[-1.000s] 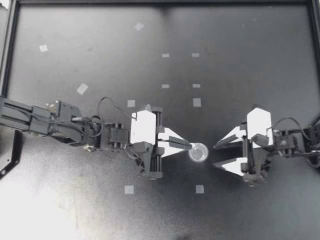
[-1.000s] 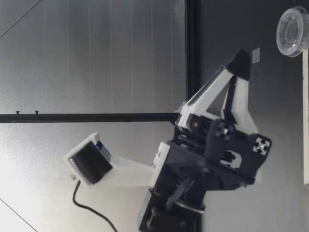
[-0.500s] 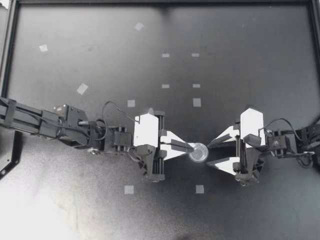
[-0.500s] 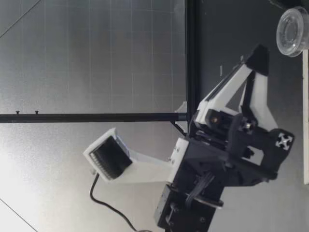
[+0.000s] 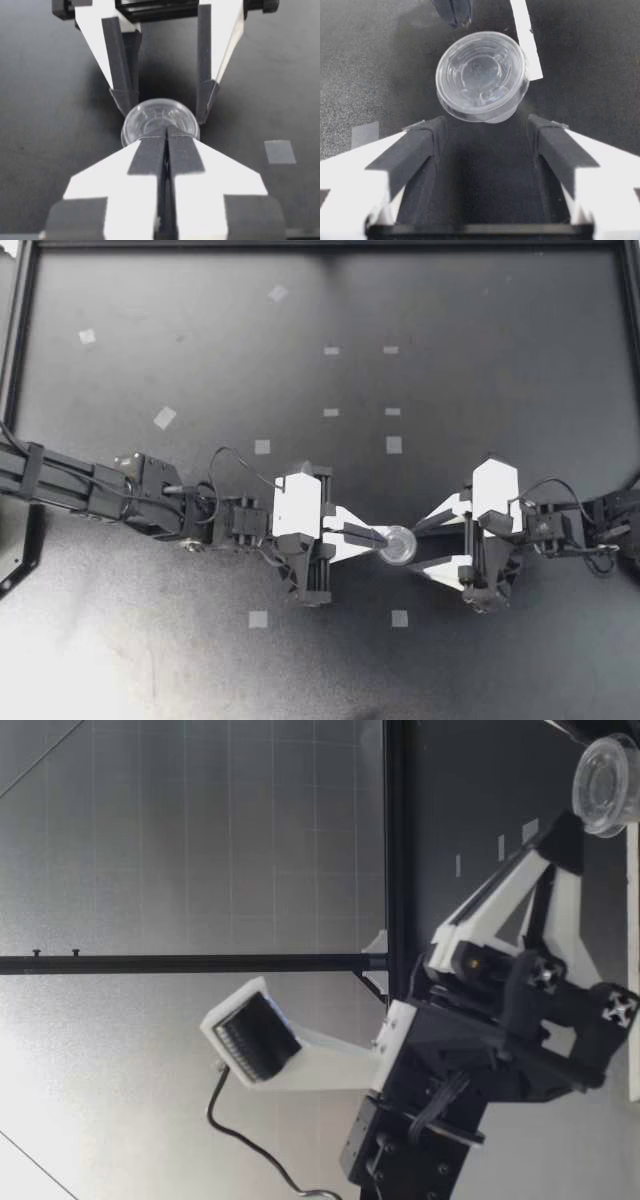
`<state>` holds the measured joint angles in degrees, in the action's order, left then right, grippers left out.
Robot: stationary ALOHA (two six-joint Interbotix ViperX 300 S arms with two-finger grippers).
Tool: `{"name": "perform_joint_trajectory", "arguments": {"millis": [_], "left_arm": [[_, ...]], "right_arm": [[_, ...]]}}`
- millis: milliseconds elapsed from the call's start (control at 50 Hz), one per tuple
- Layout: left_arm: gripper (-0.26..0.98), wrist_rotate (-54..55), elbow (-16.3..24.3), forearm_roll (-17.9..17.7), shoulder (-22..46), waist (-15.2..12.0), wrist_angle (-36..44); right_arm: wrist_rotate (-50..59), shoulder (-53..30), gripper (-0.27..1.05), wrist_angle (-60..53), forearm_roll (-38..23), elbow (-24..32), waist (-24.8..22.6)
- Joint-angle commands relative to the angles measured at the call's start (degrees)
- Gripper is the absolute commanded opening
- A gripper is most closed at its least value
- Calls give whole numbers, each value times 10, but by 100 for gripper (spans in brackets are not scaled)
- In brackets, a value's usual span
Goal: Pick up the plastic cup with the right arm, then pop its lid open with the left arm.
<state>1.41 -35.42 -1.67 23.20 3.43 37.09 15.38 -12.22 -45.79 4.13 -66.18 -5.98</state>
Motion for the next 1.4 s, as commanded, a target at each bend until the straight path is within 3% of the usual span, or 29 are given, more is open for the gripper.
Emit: {"name": "perform_joint_trajectory", "arguments": {"millis": [0,960,1380], "left_arm": [[-4,-1,11,1,-8,0,10],[-4,4,25,1,19,0,12],[-4,4,25,1,20,0,12]], "right_arm": [[-1,6,65,-6,2,9,2],[-3,4,64,20,-11,23,2],[-86,5,63,82,-6,59,7]]}}
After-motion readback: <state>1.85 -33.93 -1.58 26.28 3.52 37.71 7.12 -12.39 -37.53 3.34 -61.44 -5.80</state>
